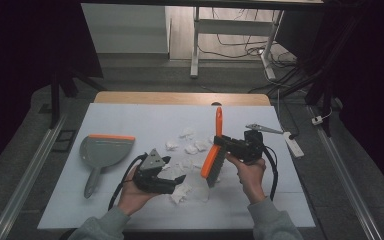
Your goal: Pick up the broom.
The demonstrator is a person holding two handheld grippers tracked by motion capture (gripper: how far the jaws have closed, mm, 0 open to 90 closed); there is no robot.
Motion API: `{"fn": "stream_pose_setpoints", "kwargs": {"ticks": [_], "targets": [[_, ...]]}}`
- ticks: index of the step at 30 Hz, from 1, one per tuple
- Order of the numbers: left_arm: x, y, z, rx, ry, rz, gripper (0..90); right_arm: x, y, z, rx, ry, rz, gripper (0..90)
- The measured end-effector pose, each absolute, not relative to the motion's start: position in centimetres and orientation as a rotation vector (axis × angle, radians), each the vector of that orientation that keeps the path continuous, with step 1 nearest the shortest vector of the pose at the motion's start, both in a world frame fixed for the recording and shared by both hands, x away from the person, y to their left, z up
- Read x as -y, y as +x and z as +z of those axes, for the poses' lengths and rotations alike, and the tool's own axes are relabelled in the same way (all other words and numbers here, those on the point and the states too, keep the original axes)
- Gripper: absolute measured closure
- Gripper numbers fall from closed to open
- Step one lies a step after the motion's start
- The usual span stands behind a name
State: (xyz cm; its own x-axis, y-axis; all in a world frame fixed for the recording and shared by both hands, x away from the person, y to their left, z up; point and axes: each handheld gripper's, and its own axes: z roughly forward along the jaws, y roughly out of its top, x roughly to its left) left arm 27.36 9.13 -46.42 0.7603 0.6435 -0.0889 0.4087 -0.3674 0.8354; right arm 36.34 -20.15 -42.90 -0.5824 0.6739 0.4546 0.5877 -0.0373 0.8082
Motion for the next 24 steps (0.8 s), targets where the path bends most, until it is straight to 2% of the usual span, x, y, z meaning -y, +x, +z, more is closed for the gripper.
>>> {"fn": "stream_pose_setpoints", "kwargs": {"ticks": [7,17,21,24], "targets": [[-5.8,28.0,-47.5,-0.756,2.037,0.294,21.1,19.0,36.0,-43.7,-2.084,1.414,1.747,70.6],[-3.8,29.1,-48.9,-0.776,2.003,0.28,24.9,18.2,35.5,-44.2,-2.016,1.446,1.799,70.6],[-3.2,29.4,-49.4,-0.787,1.988,0.287,35.1,18.0,35.3,-44.4,-1.997,1.461,1.825,70.6],[-3.0,29.7,-49.7,-0.795,1.984,0.294,50.7,17.9,35.1,-44.5,-1.982,1.471,1.842,70.6]]}}
